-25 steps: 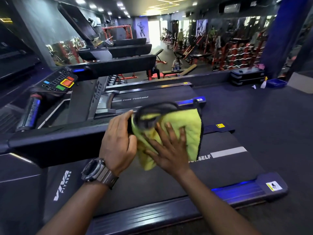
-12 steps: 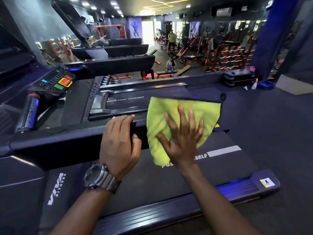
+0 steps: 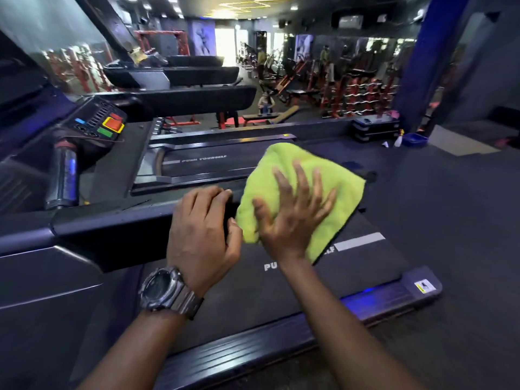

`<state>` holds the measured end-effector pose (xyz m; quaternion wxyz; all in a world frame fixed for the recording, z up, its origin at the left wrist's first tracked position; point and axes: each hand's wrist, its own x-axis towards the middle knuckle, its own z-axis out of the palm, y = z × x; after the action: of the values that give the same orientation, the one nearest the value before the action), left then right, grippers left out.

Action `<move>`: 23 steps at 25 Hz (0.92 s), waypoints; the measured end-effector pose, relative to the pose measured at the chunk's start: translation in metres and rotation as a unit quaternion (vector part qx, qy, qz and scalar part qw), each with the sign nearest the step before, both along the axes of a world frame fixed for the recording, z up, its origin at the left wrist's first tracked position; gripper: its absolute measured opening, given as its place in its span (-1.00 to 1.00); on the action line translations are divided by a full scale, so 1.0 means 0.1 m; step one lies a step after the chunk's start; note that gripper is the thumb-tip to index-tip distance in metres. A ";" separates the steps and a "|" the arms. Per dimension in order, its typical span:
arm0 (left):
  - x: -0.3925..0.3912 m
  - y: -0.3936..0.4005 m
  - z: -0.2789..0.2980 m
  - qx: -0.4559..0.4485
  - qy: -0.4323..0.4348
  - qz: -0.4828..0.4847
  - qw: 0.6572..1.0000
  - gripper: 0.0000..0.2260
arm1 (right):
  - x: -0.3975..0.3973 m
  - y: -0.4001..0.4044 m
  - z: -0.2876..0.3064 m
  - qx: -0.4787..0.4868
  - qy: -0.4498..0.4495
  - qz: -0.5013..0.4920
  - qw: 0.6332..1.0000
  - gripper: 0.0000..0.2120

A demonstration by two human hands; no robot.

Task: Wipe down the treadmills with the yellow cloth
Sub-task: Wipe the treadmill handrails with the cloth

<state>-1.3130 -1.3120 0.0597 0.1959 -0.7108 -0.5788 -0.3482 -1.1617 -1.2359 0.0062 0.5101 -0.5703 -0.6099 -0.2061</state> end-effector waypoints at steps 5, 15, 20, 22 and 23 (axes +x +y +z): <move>-0.05 -0.03 0.00 -0.022 0.021 -0.004 1.000 -0.54 | 0.42 0.06 -0.32 0.019 -0.085 0.041 0.995 -0.41; -0.06 -0.08 0.02 -0.039 0.052 0.009 0.998 -0.49 | 0.40 0.16 -0.48 -0.030 0.020 0.010 0.999 -0.29; -0.07 -0.06 0.03 -0.040 0.069 0.011 0.997 -0.49 | -0.03 -0.04 -0.23 -0.003 0.029 0.035 0.999 -0.19; -0.09 -0.07 0.03 -0.038 0.069 0.009 0.997 -0.48 | 0.29 0.00 -0.56 -0.004 -0.026 0.059 0.998 -0.20; -0.09 -0.07 0.04 -0.038 0.071 0.009 0.997 -0.48 | 0.38 0.06 -0.58 -0.012 0.014 0.051 0.999 -0.18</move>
<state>-1.3222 -1.3193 0.0634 0.2122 -0.7352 -0.5832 -0.2727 -1.1235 -1.2301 -0.0516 0.5220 -0.5473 -0.6332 -0.1645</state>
